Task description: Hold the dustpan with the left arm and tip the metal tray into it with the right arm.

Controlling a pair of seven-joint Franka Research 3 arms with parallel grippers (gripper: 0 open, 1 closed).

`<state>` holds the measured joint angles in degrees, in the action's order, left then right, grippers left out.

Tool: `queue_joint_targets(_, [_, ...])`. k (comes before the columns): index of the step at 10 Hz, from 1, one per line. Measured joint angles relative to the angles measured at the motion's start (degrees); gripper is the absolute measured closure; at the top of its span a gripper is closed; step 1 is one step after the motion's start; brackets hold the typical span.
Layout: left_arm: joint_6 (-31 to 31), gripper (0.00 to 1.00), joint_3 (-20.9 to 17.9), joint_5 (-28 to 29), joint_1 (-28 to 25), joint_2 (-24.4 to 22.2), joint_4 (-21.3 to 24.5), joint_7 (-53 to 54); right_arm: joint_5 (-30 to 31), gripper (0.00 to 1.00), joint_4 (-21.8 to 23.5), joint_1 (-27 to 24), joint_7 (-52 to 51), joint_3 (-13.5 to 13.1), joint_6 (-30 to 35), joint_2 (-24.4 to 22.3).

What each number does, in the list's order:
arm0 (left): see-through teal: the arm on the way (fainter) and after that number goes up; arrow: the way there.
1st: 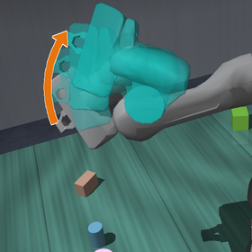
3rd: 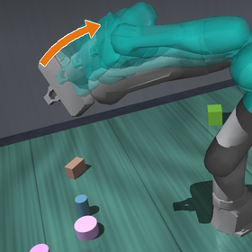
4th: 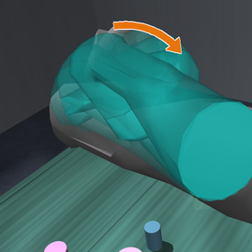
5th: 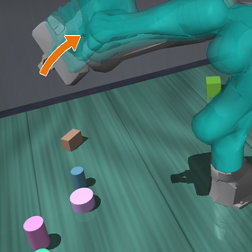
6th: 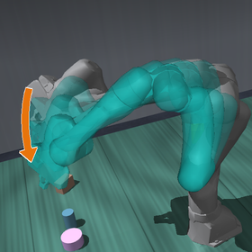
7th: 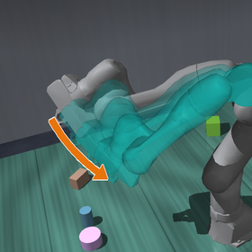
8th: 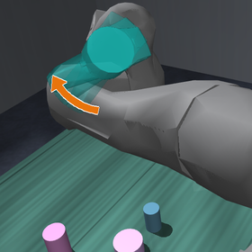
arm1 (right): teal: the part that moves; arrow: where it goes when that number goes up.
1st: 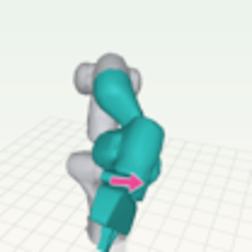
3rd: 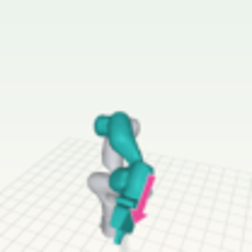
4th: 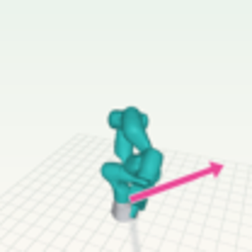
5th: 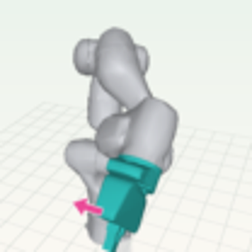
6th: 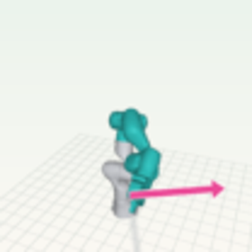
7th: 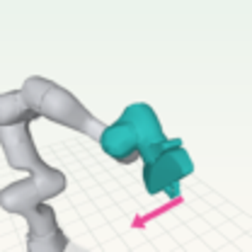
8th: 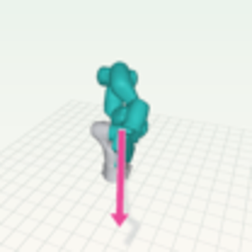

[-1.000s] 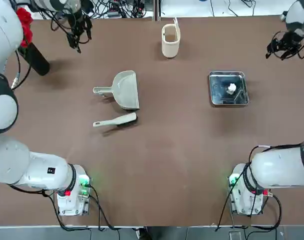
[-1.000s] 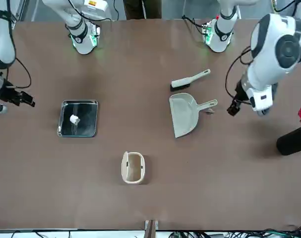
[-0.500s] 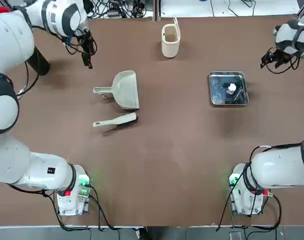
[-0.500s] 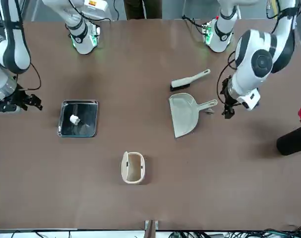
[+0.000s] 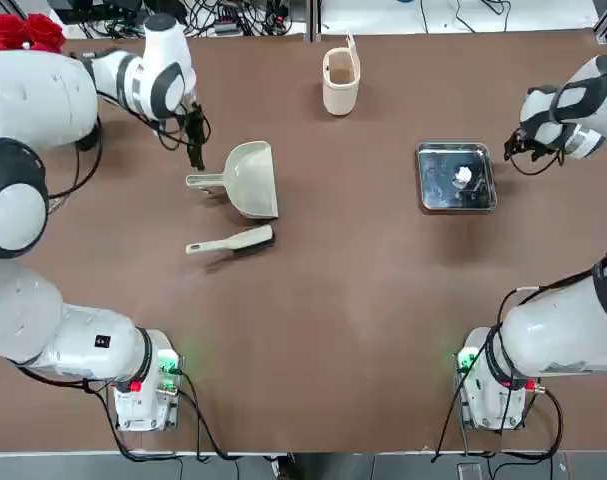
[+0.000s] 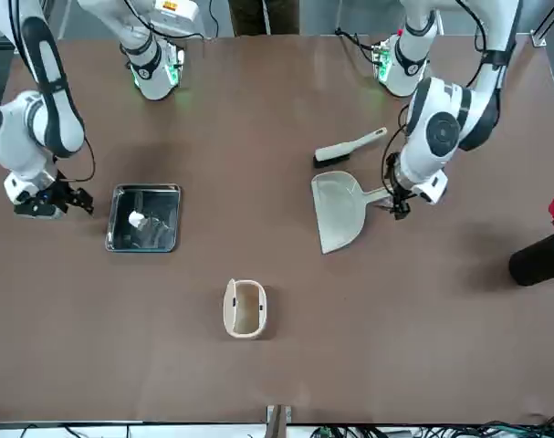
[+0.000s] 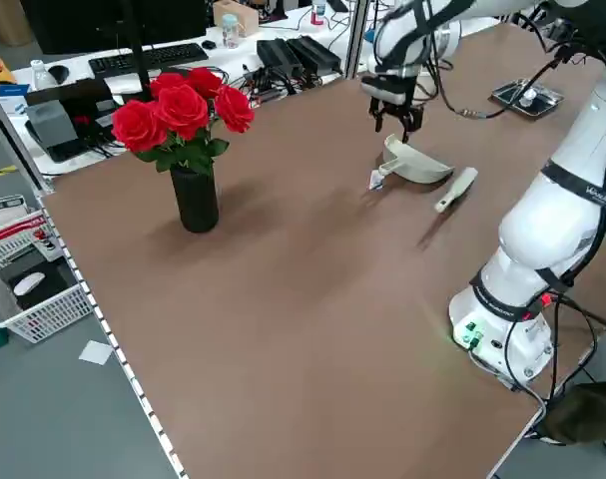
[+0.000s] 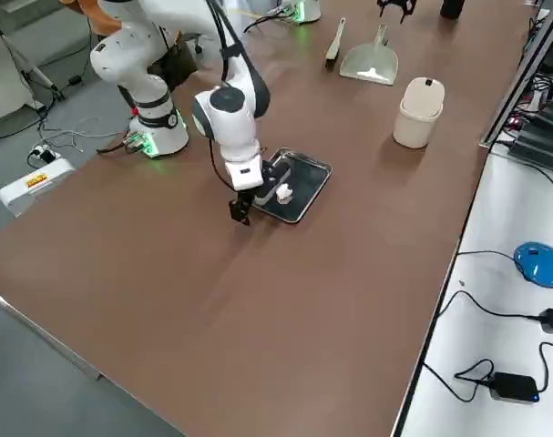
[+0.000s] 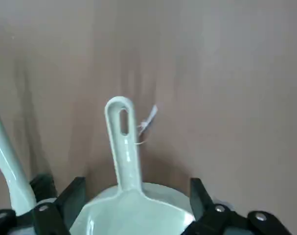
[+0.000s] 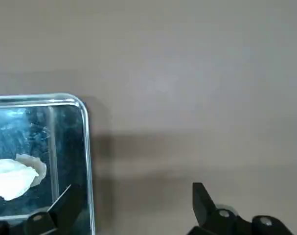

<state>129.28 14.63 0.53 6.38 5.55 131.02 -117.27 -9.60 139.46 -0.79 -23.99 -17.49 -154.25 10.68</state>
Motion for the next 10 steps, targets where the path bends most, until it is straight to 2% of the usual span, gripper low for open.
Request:
queue_joint_targets(2, [3.9,0.09,0.5,1.7,0.3,0.0,3.7,-2.8,-0.9,0.0,-0.1,0.1,-0.1,3.8,-2.3,3.3])
queue_joint_targets(4, [7.2,0.11,0.6,4.3,0.8,0.2,6.5,-4.9,-3.0,0.0,-0.1,0.3,-0.1,6.4,-3.5,5.9])
queue_joint_targets(7, [10.5,0.15,0.7,7.1,1.2,1.7,7.7,-7.0,-3.3,0.02,-0.3,0.3,-1.1,7.2,-3.7,6.6])
queue_joint_targets(10, [13.1,0.16,0.7,14.6,1.0,4.9,7.7,-13.6,-3.6,0.17,-0.5,0.1,-1.6,7.1,-6.9,8.7])
